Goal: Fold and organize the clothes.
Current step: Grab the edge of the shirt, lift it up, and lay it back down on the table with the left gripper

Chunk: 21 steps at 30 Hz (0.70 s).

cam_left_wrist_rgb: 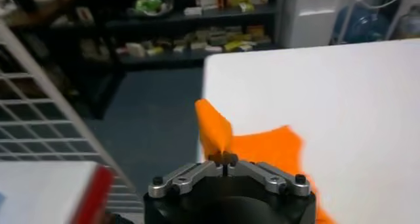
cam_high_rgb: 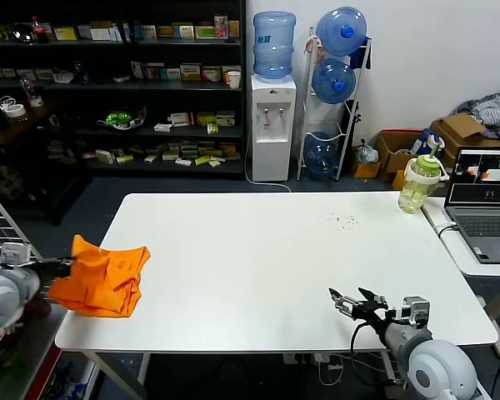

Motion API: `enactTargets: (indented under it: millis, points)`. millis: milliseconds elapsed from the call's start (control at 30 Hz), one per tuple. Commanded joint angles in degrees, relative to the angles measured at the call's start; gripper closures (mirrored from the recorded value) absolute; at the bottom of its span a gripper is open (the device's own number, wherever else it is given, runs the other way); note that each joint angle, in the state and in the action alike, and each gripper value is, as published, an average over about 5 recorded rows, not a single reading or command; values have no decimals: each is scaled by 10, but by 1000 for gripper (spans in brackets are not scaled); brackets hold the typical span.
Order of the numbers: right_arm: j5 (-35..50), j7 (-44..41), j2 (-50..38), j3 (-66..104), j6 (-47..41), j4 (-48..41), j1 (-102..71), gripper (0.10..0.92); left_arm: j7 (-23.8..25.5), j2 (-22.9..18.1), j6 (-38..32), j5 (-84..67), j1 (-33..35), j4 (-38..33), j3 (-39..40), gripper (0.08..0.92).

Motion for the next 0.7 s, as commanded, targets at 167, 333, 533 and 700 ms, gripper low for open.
enactTargets:
  millis: [167, 333, 533, 700]
  points:
    - [-12, 21, 14, 27, -12, 21, -40, 203, -314, -370, 0, -257, -325, -112, 386, 909]
    - [-14, 22, 20, 37, -12, 22, -52, 203, -332, -496, -8, -239, -419, 8, 443, 909]
    - [-12, 20, 20, 35, -11, 16, -48, 203, -320, -568, -8, -186, -446, 117, 466, 909]
    - [-10, 18, 17, 31, -10, 7, -40, 203, -317, -584, -9, -164, -441, 141, 473, 909]
